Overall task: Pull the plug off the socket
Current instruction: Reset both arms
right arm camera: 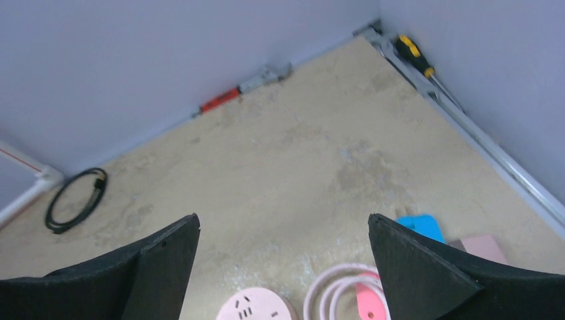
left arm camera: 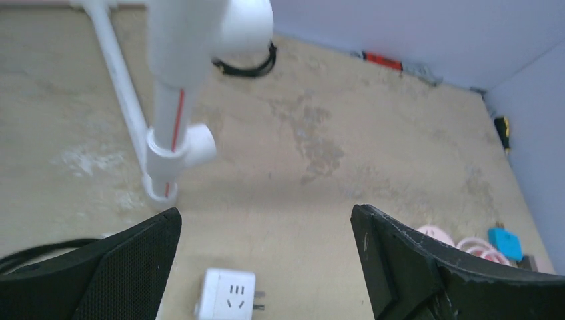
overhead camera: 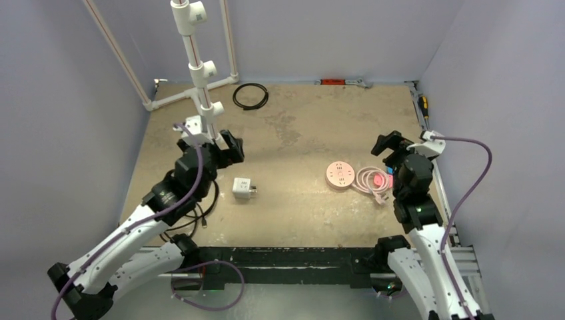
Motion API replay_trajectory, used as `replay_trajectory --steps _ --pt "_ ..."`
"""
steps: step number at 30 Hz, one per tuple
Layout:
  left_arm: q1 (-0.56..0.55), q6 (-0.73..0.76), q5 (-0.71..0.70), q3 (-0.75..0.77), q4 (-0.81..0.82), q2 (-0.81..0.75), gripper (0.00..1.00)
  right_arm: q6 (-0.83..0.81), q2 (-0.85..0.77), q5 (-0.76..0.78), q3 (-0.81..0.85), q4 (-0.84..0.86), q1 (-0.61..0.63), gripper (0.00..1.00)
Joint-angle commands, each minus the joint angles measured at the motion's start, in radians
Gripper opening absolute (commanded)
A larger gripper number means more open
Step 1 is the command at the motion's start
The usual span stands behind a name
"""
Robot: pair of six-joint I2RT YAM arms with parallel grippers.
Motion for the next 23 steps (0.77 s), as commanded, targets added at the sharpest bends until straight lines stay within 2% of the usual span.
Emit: replay_trajectory --steps 1,7,23 --pt "0.005 0.207 -0.184 0.148 -0.175 -0.042 0.99 -0.135 -0.112 -0.123 -0.045 0.118 -0.003 0.99" --pt "0.006 0.413 -0.31 0.049 -0.044 -0.148 0.99 -0.168 -0.229 -0.195 -0.105 0.184 -0.004 0.99" --pt "0.017 0.383 -0.326 0.022 -0.072 -0.185 0.99 -0.16 -0.209 -0.191 -0.097 0.176 -0.003 0.99"
